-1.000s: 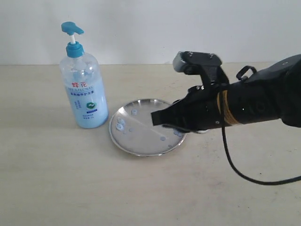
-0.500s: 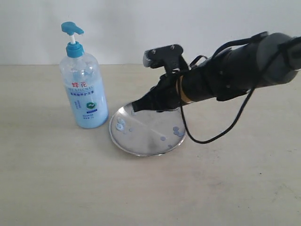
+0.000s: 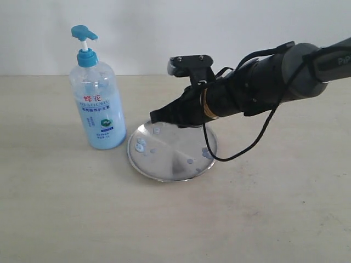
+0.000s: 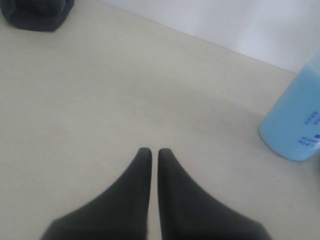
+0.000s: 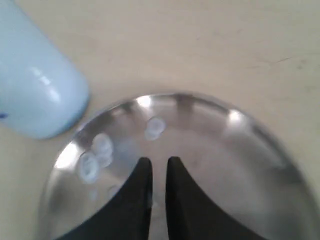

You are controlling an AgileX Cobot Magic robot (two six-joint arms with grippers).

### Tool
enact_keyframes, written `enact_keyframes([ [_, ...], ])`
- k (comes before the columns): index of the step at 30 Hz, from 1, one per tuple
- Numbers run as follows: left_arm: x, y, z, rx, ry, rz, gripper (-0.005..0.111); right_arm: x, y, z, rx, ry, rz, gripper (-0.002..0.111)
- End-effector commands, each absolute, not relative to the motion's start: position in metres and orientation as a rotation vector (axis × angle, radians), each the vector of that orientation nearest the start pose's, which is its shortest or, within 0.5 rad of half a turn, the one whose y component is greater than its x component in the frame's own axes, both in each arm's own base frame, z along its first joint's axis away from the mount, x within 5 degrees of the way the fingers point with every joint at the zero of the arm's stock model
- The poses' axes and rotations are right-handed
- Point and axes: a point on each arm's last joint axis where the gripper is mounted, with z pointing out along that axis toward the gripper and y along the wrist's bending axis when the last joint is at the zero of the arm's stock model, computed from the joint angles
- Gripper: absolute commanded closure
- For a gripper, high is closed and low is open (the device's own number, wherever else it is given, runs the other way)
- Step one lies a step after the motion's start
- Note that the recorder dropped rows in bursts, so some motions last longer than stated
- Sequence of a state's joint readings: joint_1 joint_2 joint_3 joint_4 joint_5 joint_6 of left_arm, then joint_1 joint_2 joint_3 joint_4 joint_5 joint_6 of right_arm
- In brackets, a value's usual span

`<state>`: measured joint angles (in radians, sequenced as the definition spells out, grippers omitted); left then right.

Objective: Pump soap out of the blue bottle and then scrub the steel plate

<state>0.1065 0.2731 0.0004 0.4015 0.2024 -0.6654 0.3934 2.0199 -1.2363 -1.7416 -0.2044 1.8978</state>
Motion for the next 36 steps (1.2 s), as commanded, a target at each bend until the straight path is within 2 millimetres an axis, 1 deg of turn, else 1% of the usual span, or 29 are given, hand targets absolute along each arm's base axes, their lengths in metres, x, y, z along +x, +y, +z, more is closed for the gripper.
enact_keyframes([
  [1,0.073,0.014,0.18,-0.402,1.882,-0.036,0.102,0.355,0.202,0.159,-0.836,2.242,0.875,0.108],
  [2,0.073,0.014,0.18,-0.402,1.882,-0.036,0.102,0.351,0.2,0.16,-0.811,2.26,0.904,0.108],
  [3,0.073,0.014,0.18,-0.402,1.882,-0.036,0.102,0.351,0.195,0.16,-0.742,2.294,0.886,0.108],
  [4,0.073,0.014,0.18,-0.402,1.882,-0.036,0.102,0.355,0.189,0.16,-0.638,2.326,0.808,0.108],
  [6,0.073,0.014,0.18,-0.402,1.882,-0.036,0.102,0.372,0.17,0.16,-0.43,2.326,0.507,0.108],
  [7,0.073,0.014,0.18,-0.402,1.882,-0.036,0.102,0.381,0.163,0.16,-0.363,2.301,0.372,0.108],
  [8,0.073,0.014,0.18,-0.402,1.882,-0.036,0.102,0.388,0.16,0.162,-0.305,2.285,0.321,0.108],
  [9,0.073,0.014,0.18,-0.402,1.882,-0.036,0.102,0.394,0.163,0.161,-0.274,2.283,0.341,0.108],
  [10,0.073,0.014,0.18,-0.402,1.882,-0.036,0.102,0.396,0.168,0.159,-0.297,2.289,0.401,0.108],
  [11,0.073,0.014,0.18,-0.402,1.882,-0.036,0.102,0.394,0.174,0.156,-0.375,2.296,0.452,0.108],
  [12,0.073,0.014,0.18,-0.402,1.882,-0.036,0.102,0.389,0.18,0.152,-0.477,2.304,0.511,0.108],
  [13,0.073,0.015,0.18,-0.403,1.883,-0.035,0.102,0.379,0.185,0.148,-0.612,2.303,0.61,0.108],
  [14,0.073,0.015,0.18,-0.403,1.883,-0.035,0.102,0.369,0.186,0.144,-0.675,2.315,0.671,0.108],
  [15,0.073,0.015,0.18,-0.403,1.883,-0.035,0.102,0.362,0.184,0.141,-0.692,2.331,0.716,0.108],
  [16,0.073,0.015,0.18,-0.403,1.883,-0.035,0.102,0.354,0.178,0.138,-0.665,2.369,0.743,0.108],
  [17,0.073,0.015,0.18,-0.403,1.883,-0.035,0.102,0.35,0.172,0.136,-0.624,2.395,0.733,0.108],
  [18,0.073,0.015,0.18,-0.403,1.883,-0.035,0.102,0.349,0.163,0.134,-0.572,2.417,0.671,0.108],
  [19,0.073,0.015,0.18,-0.403,1.883,-0.035,0.102,0.351,0.153,0.132,-0.514,2.428,0.565,0.108],
  [21,0.073,0.015,0.18,-0.403,1.883,-0.035,0.102,0.363,0.132,0.131,-0.38,2.407,0.274,0.108],
  [22,0.073,0.015,0.18,-0.403,1.883,-0.035,0.102,0.37,0.125,0.132,-0.292,2.389,0.171,0.108],
  [23,0.073,0.015,0.18,-0.403,1.883,-0.035,0.102,0.376,0.123,0.134,-0.235,2.376,0.146,0.108],
  [24,0.073,0.015,0.18,-0.403,1.883,-0.035,0.102,0.38,0.125,0.136,-0.205,2.368,0.169,0.108],
  [26,0.073,0.015,0.18,-0.398,1.884,-0.03,0.102,0.382,0.138,0.14,-0.281,2.363,0.311,0.108],
  [28,0.073,0.015,0.18,-0.398,1.884,-0.03,0.102,0.372,0.154,0.142,-0.562,2.344,0.487,0.108],
  [29,0.073,0.015,0.18,-0.398,1.884,-0.03,0.102,0.364,0.161,0.144,-0.661,2.326,0.589,0.108],
  [30,0.072,0.015,0.18,-0.401,1.887,-0.029,0.102,0.356,0.163,0.144,-0.727,2.316,0.663,0.108],
  [31,0.072,0.015,0.18,-0.401,1.887,-0.029,0.102,0.35,0.161,0.144,-0.743,2.321,0.702,0.108],
  [33,0.072,0.015,0.18,-0.401,1.887,-0.029,0.102,0.348,0.153,0.145,-0.69,2.341,0.632,0.108],
  [36,0.072,0.015,0.18,-0.401,1.887,-0.029,0.102,0.362,0.134,0.147,-0.503,2.348,0.339,0.108],
])
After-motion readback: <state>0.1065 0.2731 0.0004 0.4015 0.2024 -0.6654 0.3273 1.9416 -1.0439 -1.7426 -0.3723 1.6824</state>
